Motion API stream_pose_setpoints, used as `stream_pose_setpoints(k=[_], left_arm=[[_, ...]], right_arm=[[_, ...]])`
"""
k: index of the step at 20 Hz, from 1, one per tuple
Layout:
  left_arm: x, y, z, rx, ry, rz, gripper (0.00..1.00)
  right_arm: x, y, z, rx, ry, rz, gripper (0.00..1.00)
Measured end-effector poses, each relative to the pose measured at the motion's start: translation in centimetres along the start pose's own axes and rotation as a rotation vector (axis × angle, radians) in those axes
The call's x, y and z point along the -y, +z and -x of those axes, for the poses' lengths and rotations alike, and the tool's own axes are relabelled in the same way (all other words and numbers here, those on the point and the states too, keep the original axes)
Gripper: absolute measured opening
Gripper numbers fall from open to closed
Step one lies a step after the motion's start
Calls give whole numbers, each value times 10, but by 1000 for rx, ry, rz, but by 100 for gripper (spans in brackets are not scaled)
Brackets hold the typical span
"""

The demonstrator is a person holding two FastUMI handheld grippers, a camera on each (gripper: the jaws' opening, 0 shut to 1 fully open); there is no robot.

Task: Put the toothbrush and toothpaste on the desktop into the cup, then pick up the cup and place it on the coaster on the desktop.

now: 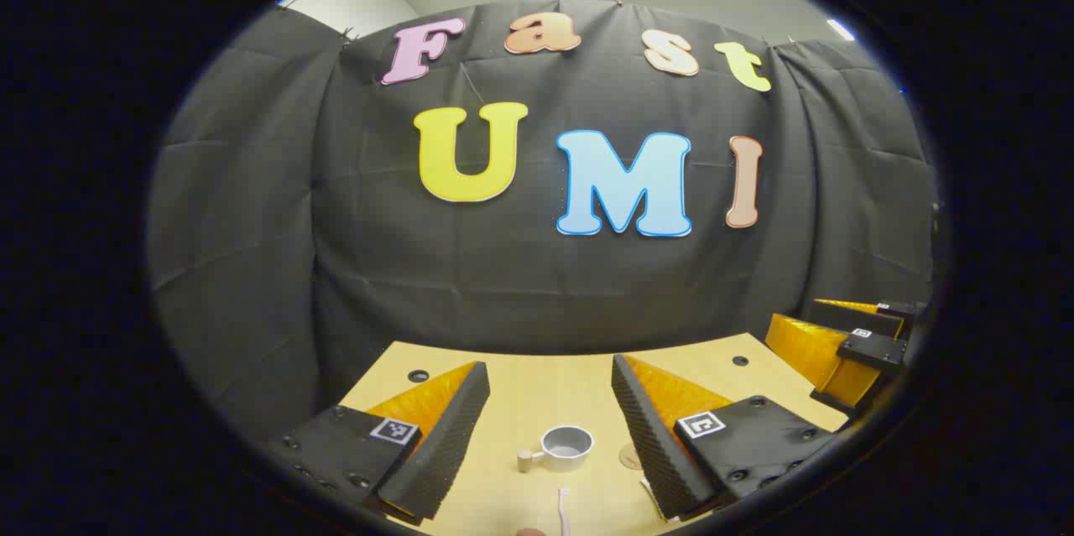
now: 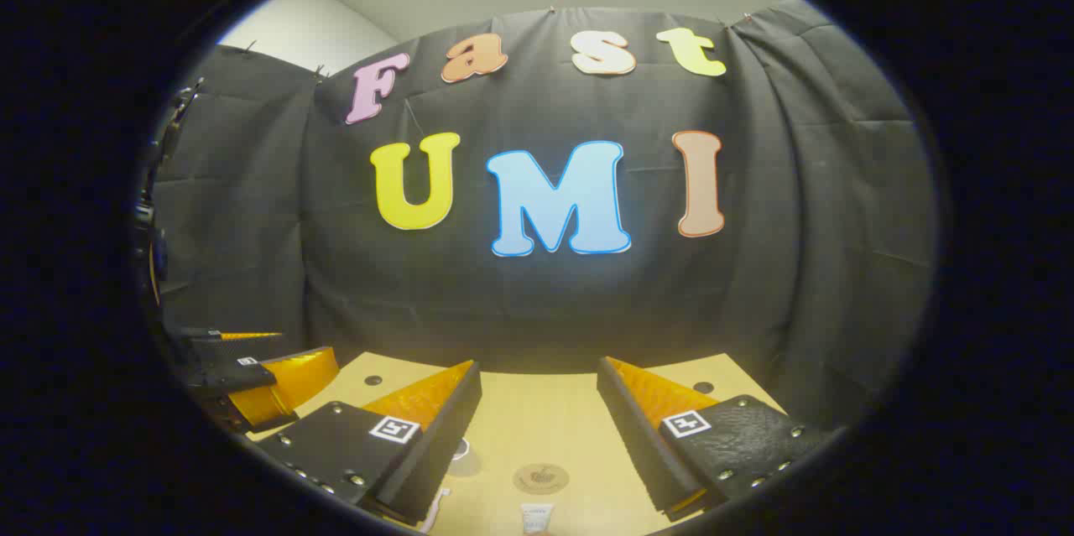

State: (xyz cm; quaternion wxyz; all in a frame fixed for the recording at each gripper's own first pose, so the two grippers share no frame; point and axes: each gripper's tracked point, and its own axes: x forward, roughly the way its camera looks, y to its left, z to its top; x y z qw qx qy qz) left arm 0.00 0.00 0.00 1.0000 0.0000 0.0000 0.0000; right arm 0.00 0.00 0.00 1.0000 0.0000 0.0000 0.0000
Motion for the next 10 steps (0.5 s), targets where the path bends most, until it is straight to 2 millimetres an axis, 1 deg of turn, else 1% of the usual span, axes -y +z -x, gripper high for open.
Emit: stream_pose_setpoints(k=[1,3,4,10], left_arm=[[0,-3,-3,-7,2,-2,96],[0,-10,-7,-24,4,-9,96],[1,-13,-9,-32,2,-10,96],[3,-35,-18,-85,-15,22,96]], right_arm=[[-1,-2,-1,-8,1,0,87],[-3,-7,-1,-28,15,-3,87],[-4,-12,-2,-42,18,-5,90],[-6,-23,-4,-81,25,-6,90]])
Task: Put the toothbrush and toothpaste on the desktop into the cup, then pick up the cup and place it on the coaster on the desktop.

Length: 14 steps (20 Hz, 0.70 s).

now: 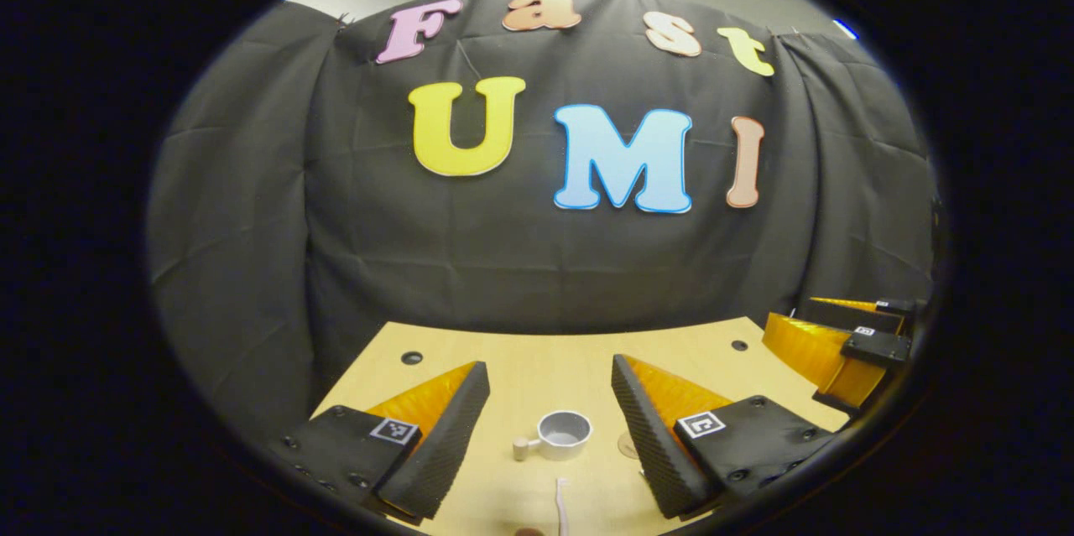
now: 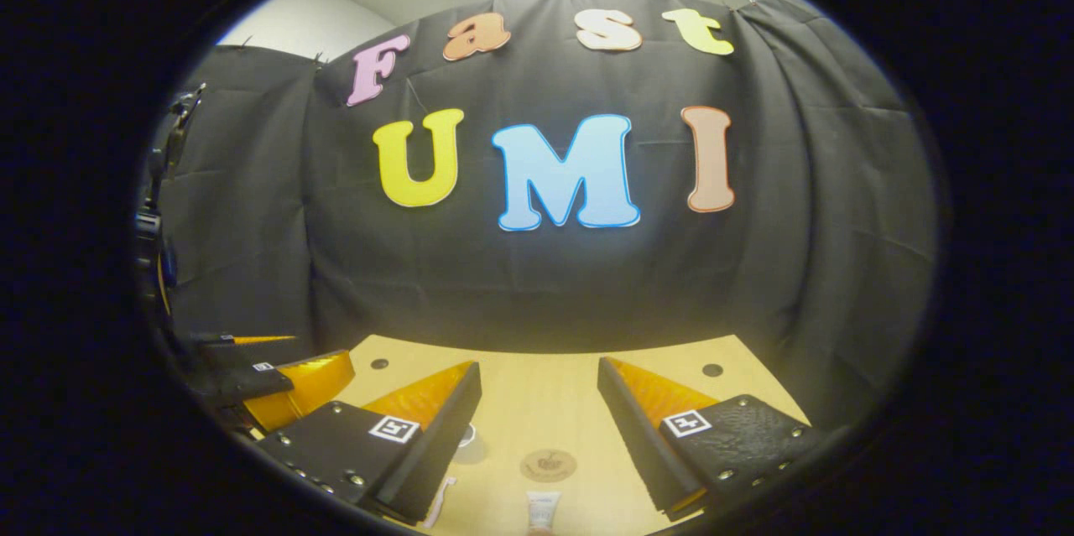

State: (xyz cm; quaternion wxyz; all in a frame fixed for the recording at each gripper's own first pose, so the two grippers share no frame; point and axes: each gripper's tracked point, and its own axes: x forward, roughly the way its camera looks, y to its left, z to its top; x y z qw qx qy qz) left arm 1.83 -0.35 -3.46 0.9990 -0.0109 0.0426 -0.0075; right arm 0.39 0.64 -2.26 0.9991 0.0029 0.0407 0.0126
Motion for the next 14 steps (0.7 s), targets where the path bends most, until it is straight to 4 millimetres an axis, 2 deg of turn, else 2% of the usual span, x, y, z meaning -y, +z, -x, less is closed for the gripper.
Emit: stream_pose_setpoints(k=[4,7,11,14], left_arm=[[-4,-15,-8,-40,6,0,96],[-5,-38,-18,-100,3,-5,96],[-6,-85,-28,-202,-12,19,96],[-2,-130,-39,-308,-28,25,97]], right_arm=[[-1,-11,-5,-44,2,9,90],[2,-34,-9,-127,-5,17,90],[4,-76,-14,-263,-6,-10,91],[4,-121,-18,-387,-5,-21,91]])
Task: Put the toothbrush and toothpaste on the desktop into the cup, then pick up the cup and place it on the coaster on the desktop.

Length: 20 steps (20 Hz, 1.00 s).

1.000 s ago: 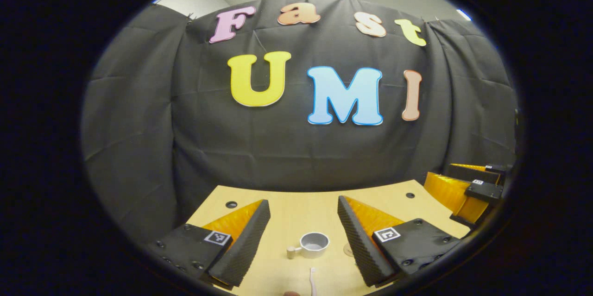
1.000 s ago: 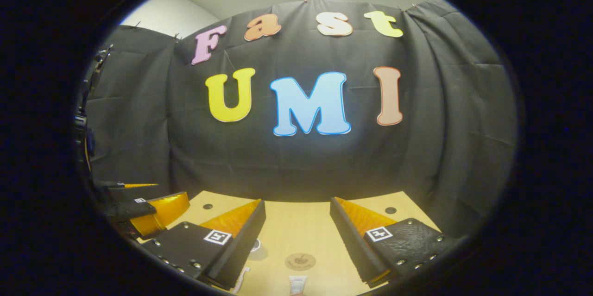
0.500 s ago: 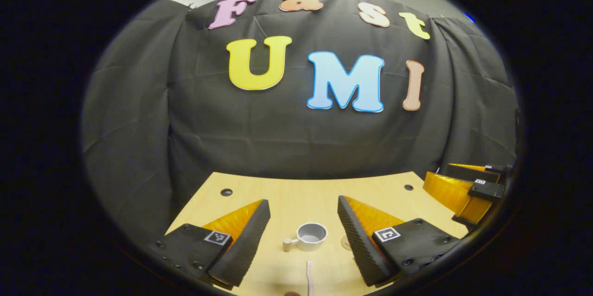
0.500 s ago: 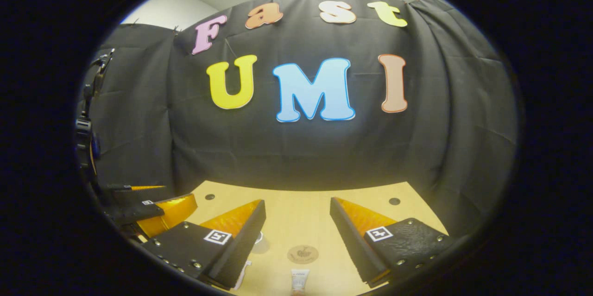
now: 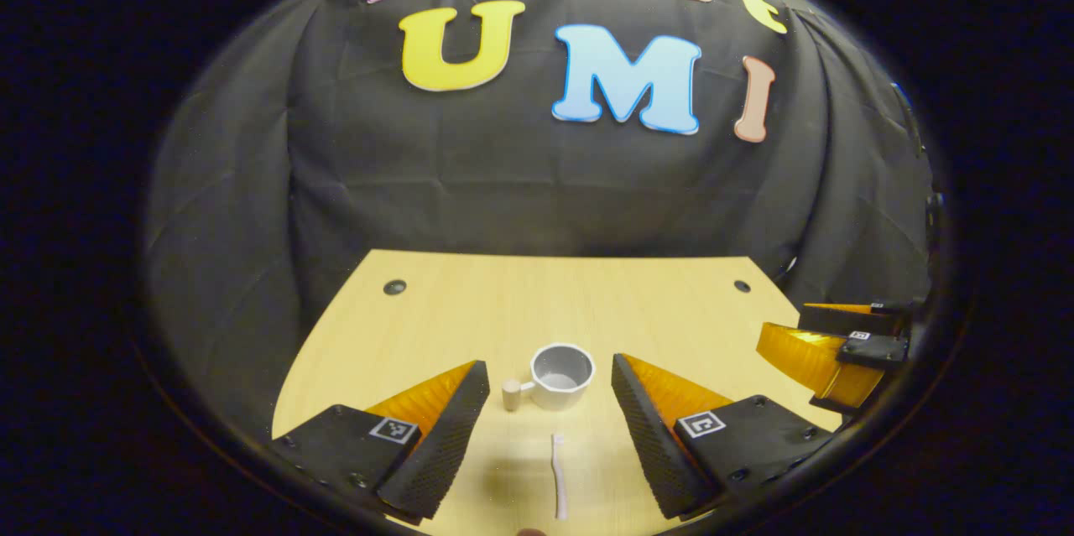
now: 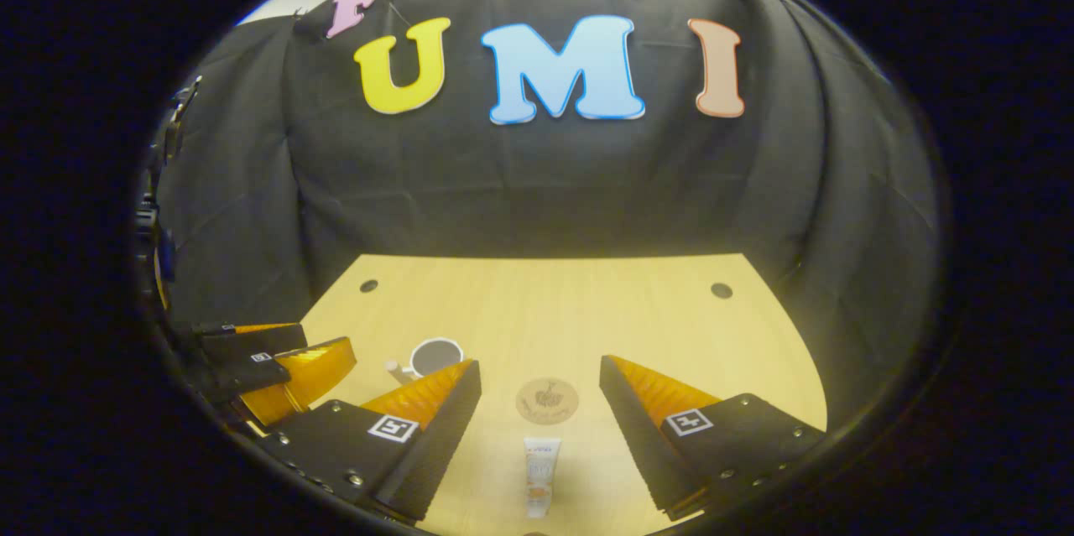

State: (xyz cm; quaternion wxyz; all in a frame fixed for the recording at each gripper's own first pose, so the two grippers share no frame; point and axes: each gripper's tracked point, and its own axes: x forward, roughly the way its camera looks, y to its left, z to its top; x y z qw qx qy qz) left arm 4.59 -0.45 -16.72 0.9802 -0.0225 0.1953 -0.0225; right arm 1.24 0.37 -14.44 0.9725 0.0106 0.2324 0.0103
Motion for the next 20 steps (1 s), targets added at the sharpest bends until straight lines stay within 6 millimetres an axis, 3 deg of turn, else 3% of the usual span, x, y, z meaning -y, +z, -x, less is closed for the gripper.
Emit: stream_pose_setpoints(k=[1,2,9,10,11,13,20], left_arm=[[2,-13,-6,-31,-5,1,97],[2,-24,-13,-64,-10,2,96],[1,-120,-47,-329,-18,14,98],[-1,-134,-48,-377,-10,11,89],[-2,-145,-51,-416,-9,14,98],[-2,-168,-58,-477,-5,32,99],[-11,-223,-68,-647,21,35,99]], right_arm=[[0,-13,-4,-39,5,-5,88],[-2,-25,-9,-70,7,-11,92],[-1,-99,-35,-297,3,-38,92],[1,-112,-38,-330,-2,-37,92],[3,-122,-41,-365,-7,-32,92],[5,-144,-45,-425,-9,-31,92],[5,-205,-55,-605,-5,-39,92]])
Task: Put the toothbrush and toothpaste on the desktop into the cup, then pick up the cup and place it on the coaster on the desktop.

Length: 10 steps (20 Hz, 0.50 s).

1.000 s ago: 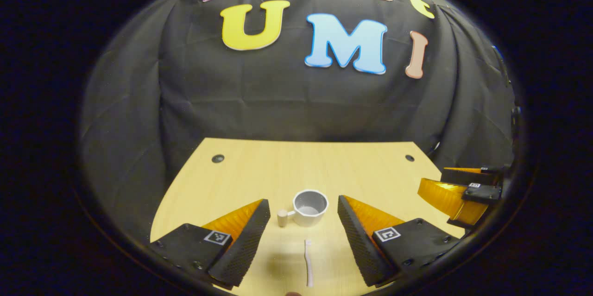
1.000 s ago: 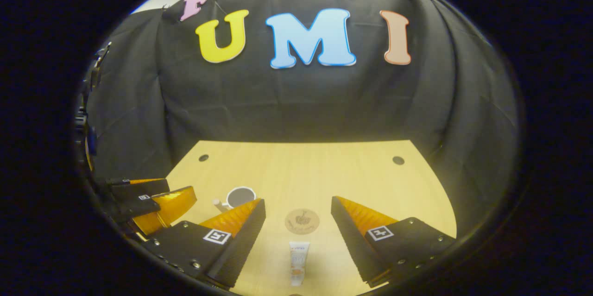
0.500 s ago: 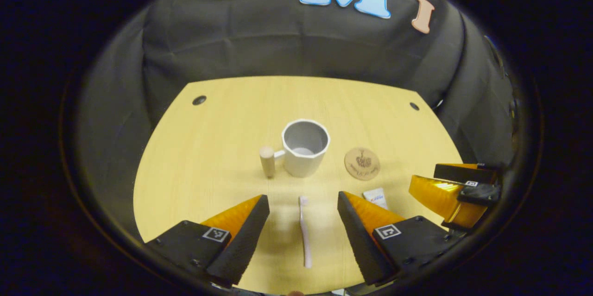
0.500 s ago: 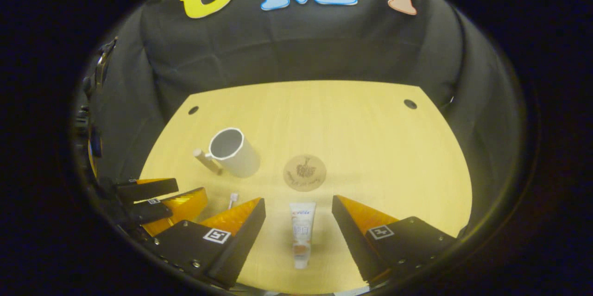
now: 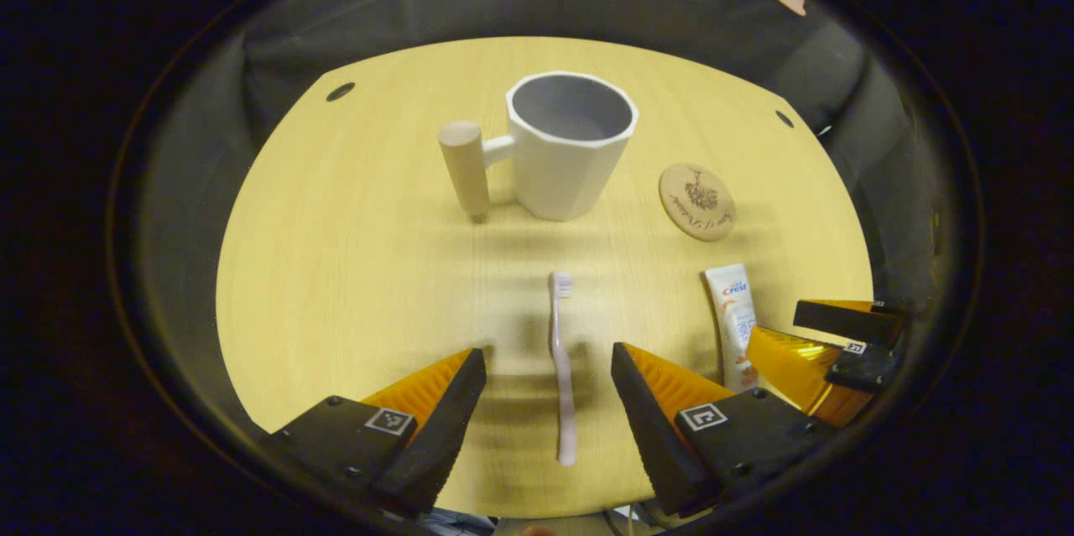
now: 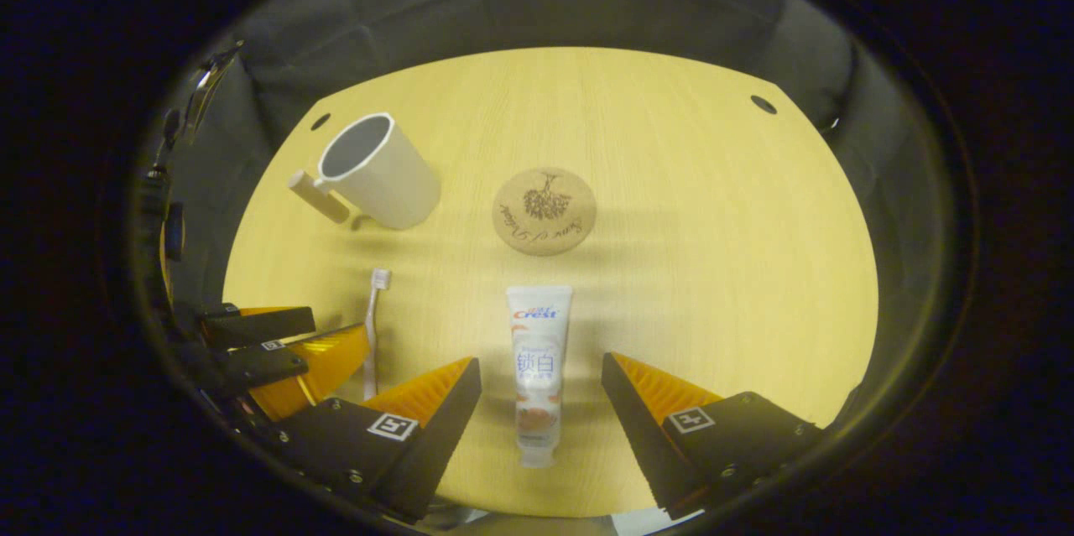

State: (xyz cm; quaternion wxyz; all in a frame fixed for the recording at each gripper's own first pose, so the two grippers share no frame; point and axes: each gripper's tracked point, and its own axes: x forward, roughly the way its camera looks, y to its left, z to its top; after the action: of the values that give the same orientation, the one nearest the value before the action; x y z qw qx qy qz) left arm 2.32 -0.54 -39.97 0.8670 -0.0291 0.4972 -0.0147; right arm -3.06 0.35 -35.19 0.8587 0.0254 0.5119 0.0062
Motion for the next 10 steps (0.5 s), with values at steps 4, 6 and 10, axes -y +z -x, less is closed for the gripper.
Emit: stream_pose_setpoints(k=[4,6,10], left_arm=[[-7,-14,-16,-60,28,-2,99],[-10,-20,-20,-85,42,5,99],[-12,-18,-24,-94,64,-5,98]], right_arm=[[2,-12,-15,-53,-14,13,93],[4,-15,-21,-70,-26,24,93],[6,-24,-34,-122,-34,38,92]])
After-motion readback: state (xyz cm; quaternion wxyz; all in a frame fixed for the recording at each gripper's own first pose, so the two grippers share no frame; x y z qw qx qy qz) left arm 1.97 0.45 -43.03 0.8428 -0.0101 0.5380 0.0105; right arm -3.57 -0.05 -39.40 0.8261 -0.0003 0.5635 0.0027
